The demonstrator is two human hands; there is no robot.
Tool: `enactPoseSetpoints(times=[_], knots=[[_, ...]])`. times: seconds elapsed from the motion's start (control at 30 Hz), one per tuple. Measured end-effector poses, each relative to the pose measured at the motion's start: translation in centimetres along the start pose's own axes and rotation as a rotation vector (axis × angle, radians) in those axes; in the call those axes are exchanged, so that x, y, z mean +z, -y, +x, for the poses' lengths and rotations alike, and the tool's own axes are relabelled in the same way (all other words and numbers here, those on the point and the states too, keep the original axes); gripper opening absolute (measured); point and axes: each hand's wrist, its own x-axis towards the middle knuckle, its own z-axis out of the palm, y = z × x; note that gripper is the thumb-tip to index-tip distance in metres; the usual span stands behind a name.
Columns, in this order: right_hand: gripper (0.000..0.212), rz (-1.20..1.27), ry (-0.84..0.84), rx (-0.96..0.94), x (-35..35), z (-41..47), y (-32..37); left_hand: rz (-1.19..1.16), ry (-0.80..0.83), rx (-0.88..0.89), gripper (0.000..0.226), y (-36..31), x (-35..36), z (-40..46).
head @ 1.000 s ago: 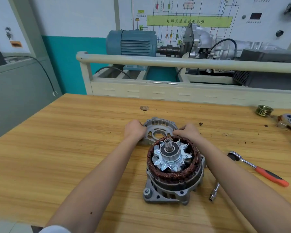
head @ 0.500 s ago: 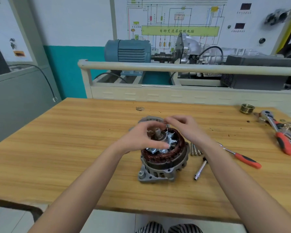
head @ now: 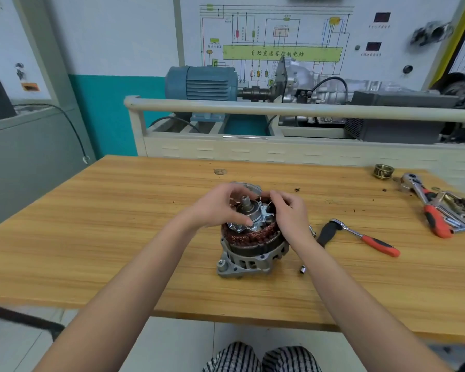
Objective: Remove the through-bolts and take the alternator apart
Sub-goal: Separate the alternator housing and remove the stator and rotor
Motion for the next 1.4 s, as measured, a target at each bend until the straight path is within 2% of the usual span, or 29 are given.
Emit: enactPoseSetpoints(times=[0.17,0.33,0.5,0.63,0.73,0.8,0.97,1.03,1.1,1.2,1.3,1.4], knots=[[0.028,-0.005,-0.031,-0.006,0.1,-0.1,0.0,0.2,0.019,0.054,0.056,-0.7,-0.1,0.5],[0.03,-0.018,-0.045,-0.026,0.1,-0.1,-0.1,0.237,-0.001,0.094,0.06,-0.9,0.1,0.4],[0.03,-0.009,-0.05,-0.052,0.2,0.0,-0.3,0.182,0.017,0.13,0.057,-0.8,0.0,0.2],[0.029,0.019,-0.055,-0.049,0.2,0.1,-0.6,0.046,0.044,0.153,0.049,-0.4,-0.3,0.1],[0.028,0.03,-0.049,-0.055,0.2,0.1,-0.6,-0.044,0.082,0.123,0.059,0.0,-0.8,0.3],[0.026,0.034,-0.03,-0.035,0.1,0.3,-0.6,-0.02,0.098,0.117,0.063,0.3,-1.0,0.5],[0.013,0.058,0.077,-0.007,-0.7,0.7,0.6,-0.067,0.007,0.045,0.06,1.3,-1.4,-0.1],[0.01,0.025,0.162,-0.029,-1.0,1.1,1.6,-0.155,-0.002,-0.015,0.071,2.0,-1.7,-0.8],[0.008,-0.038,0.26,-0.036,-1.4,1.4,2.3,-0.192,0.088,-0.082,0.097,3.0,-1.4,-1.7],[0.019,-0.155,0.434,-0.023,-2.1,1.5,2.8,-0.204,0.179,-0.109,0.115,4.3,0.4,-2.7],[0.038,-0.292,0.554,-0.088,-3.3,0.9,2.5,-0.271,0.099,-0.108,0.114,4.8,2.2,-3.0],[0.058,-0.303,0.529,-0.125,-4.2,0.4,1.9,-0.334,-0.022,-0.138,0.117,4.9,3.0,-2.9]])
